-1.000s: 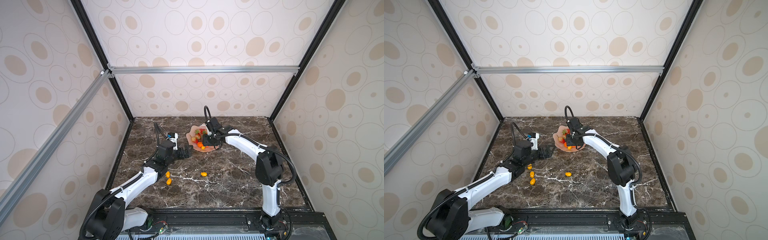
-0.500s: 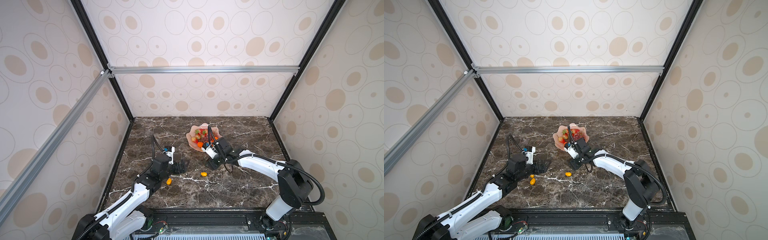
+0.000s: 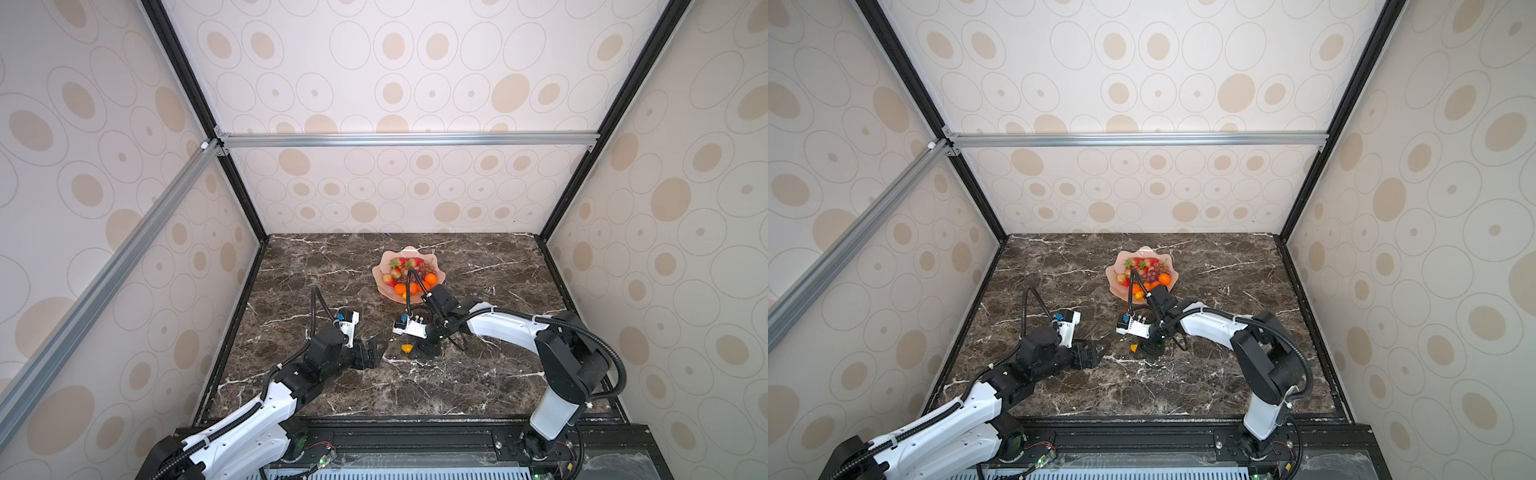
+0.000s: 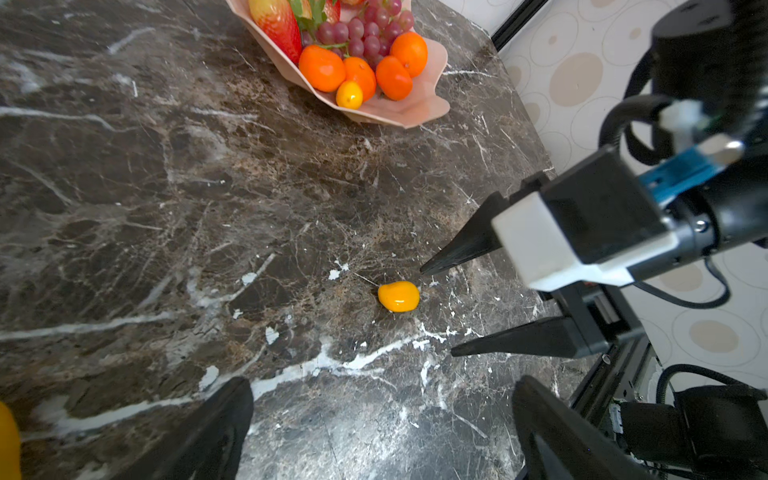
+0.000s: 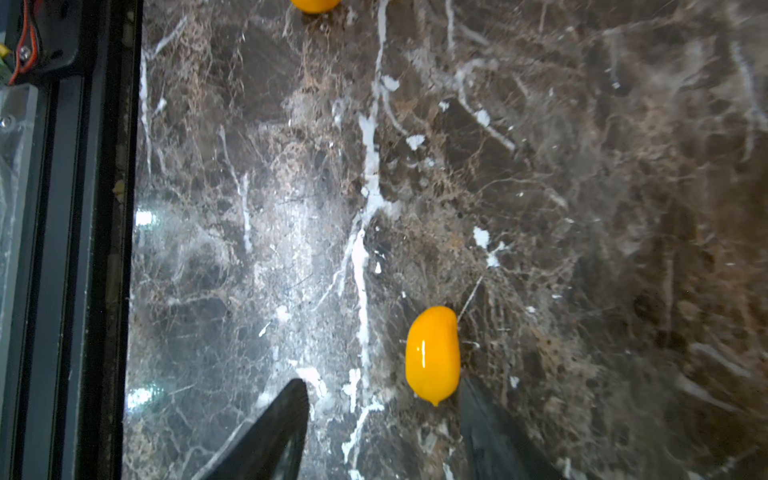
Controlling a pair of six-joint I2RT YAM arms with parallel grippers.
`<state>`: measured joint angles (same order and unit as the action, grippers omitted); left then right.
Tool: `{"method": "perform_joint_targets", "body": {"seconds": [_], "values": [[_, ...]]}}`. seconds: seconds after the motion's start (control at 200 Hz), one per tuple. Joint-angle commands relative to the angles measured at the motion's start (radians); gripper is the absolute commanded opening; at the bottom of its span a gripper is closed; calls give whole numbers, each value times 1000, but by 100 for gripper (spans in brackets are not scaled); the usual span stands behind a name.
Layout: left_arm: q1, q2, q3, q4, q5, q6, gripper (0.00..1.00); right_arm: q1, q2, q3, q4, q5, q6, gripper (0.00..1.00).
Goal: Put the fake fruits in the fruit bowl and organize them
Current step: 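Move the right gripper back to another small yellow fruit on the table, then lower the right gripper around the yellow fruit and close it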
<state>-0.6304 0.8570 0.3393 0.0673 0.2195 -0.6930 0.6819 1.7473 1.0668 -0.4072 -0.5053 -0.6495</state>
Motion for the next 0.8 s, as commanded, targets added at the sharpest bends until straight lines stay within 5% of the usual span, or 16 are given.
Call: {"method": "perform_joint_targets", "body": {"seconds": [0.0, 0.795], "values": [[-10, -29, -24, 43, -23, -44, 98, -4, 25, 31, -18, -34, -87, 62], [-9, -80, -67, 56, -66, -79, 98, 5, 127, 93, 18, 68, -90, 58]]}}
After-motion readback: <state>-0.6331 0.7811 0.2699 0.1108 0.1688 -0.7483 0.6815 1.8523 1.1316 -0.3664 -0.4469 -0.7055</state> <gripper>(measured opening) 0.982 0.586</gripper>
